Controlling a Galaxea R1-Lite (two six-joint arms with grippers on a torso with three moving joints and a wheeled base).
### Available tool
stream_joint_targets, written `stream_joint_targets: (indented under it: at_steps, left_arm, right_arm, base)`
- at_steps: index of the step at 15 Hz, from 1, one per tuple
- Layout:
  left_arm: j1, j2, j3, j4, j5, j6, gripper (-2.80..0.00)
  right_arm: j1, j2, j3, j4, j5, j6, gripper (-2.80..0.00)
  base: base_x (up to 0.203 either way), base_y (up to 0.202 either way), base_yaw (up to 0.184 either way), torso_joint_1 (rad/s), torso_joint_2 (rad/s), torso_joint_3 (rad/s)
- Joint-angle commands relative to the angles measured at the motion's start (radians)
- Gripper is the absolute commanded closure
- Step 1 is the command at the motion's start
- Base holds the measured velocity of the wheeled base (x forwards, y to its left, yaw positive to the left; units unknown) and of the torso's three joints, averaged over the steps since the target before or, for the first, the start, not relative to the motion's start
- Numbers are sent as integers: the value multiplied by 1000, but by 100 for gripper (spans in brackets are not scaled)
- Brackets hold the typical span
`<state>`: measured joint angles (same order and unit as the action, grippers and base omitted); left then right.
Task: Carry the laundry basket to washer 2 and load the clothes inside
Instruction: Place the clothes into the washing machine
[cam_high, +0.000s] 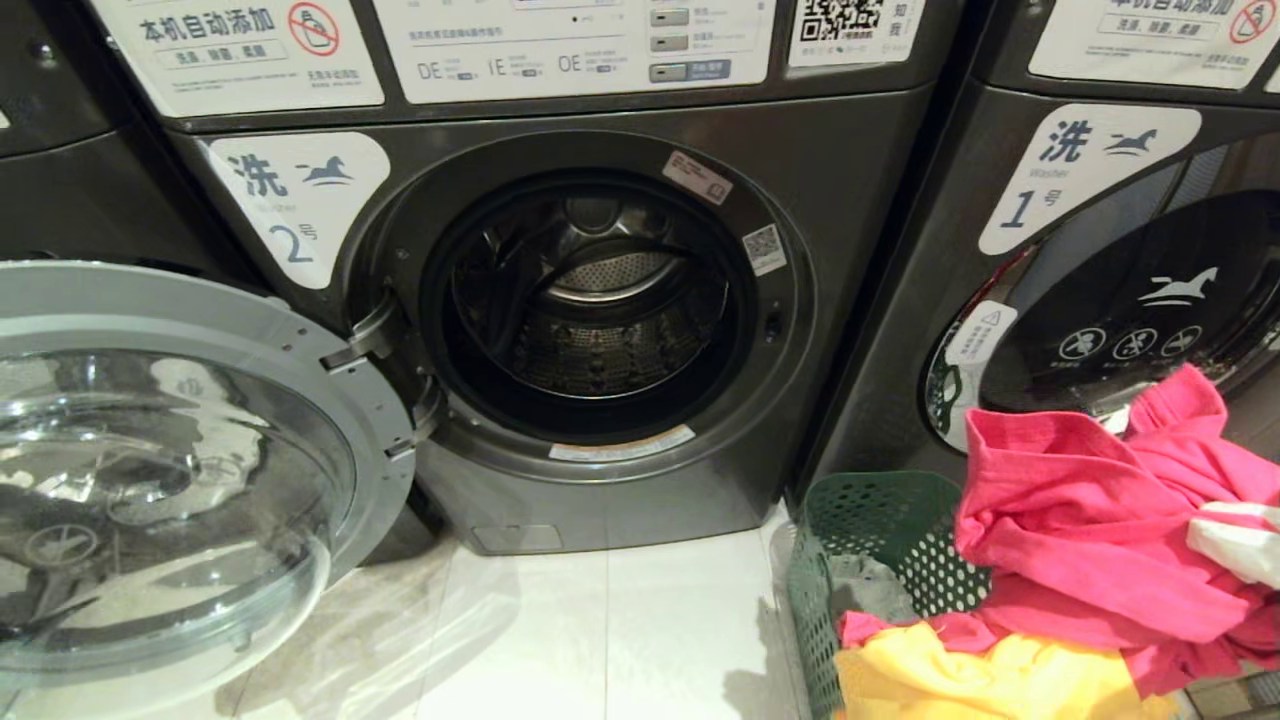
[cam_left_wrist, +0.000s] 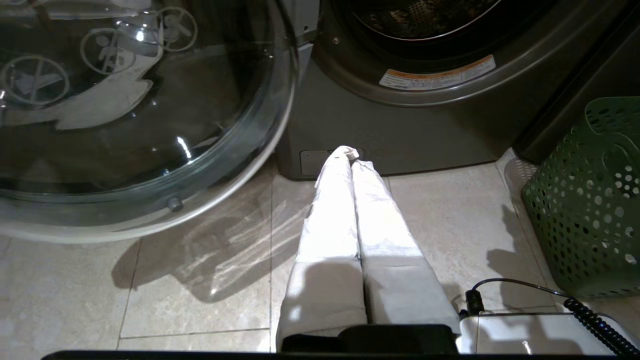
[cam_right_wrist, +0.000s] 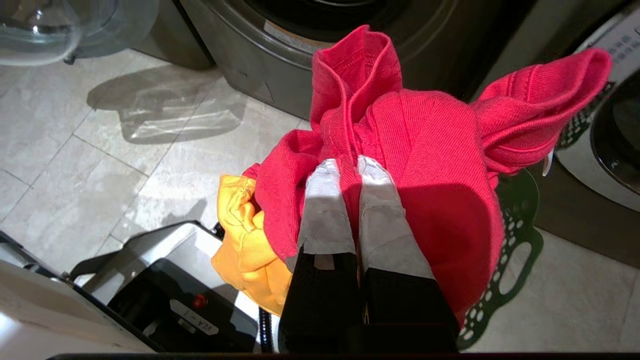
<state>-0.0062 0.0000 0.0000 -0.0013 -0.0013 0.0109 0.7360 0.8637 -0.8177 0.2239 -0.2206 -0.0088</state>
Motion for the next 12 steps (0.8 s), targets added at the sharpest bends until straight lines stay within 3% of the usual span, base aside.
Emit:
stream_joint_targets:
  at_steps: [1, 9, 12]
  left_arm:
    - [0, 0, 0, 0, 0, 0, 0]
    - [1, 0, 0, 0, 0, -6, 0]
    - [0, 0, 0, 1, 1, -8, 0]
  right_arm:
    - [0, 28, 0, -20, -2, -3, 0]
    - [0, 47, 0, -26, -3, -7, 0]
    - [0, 54, 0, -26, -3, -8, 0]
  base:
    - [0, 192, -5, 1, 4, -1]
    - [0, 188, -2, 3, 4, 2]
    - [0, 29, 1, -1, -1, -4]
